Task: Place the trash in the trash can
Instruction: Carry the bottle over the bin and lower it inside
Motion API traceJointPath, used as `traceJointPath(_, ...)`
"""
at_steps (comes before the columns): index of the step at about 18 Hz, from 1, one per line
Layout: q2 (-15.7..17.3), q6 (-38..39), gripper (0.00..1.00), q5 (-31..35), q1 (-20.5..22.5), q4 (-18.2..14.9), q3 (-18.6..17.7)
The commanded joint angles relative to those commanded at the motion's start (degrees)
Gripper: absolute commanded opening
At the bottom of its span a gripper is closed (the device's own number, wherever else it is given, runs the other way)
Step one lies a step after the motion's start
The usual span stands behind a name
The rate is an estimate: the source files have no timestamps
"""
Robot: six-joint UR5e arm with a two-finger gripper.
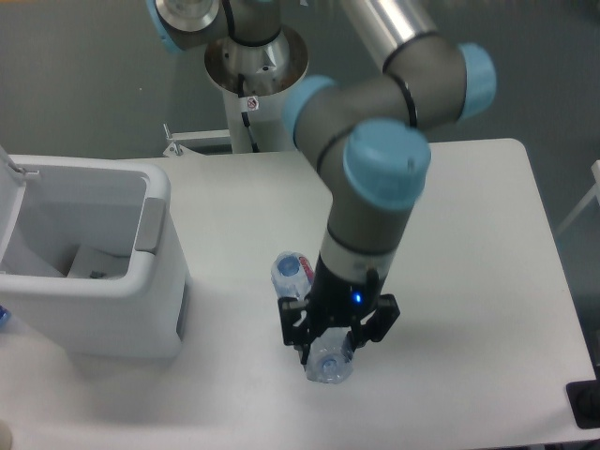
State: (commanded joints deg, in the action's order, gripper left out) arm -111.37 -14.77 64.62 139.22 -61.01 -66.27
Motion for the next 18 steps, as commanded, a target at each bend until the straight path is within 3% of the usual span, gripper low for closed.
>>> traceJointPath(2,3.9,0.3,0.59,-4.9,-0.2,0.4,0.0)
traceJointPath(6,8.0,2.7,0.59,-12.4,-0.4,0.8,0.0)
traceJointPath(10,9.4,3.3,0.59,-17.0,-2.0,1.2,-0.5)
traceJointPath(14,9.6,2.7,0.59,-17.1,-6.8,1.4,-2.6)
traceJointPath(18,10.1,2.5,0.59,-16.9,-10.5,7.2,-8.2)
